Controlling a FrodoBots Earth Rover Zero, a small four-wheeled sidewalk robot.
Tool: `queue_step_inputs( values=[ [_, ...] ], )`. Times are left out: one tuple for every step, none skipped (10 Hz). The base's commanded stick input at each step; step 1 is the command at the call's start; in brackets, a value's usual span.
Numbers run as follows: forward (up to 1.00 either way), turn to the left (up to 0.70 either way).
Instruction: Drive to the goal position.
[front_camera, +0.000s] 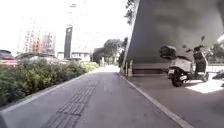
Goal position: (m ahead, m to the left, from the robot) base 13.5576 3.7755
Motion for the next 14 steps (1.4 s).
queue_step_inputs(
  values=[
    [0.45,0.0],
    [0.45,0.0],
    [0.45,0.0],
    [0.45,0.0],
    [0.48,0.0],
    [0.61,0.0],
    [0.7,0.0],
    [0.7,0.0],
    [0.7,0.0],
    [0.7,0.0],
    [0.7,0.0],
    [0.7,0.0],
    [0.7,0.0],
    [0.7,0.0]
  ],
)
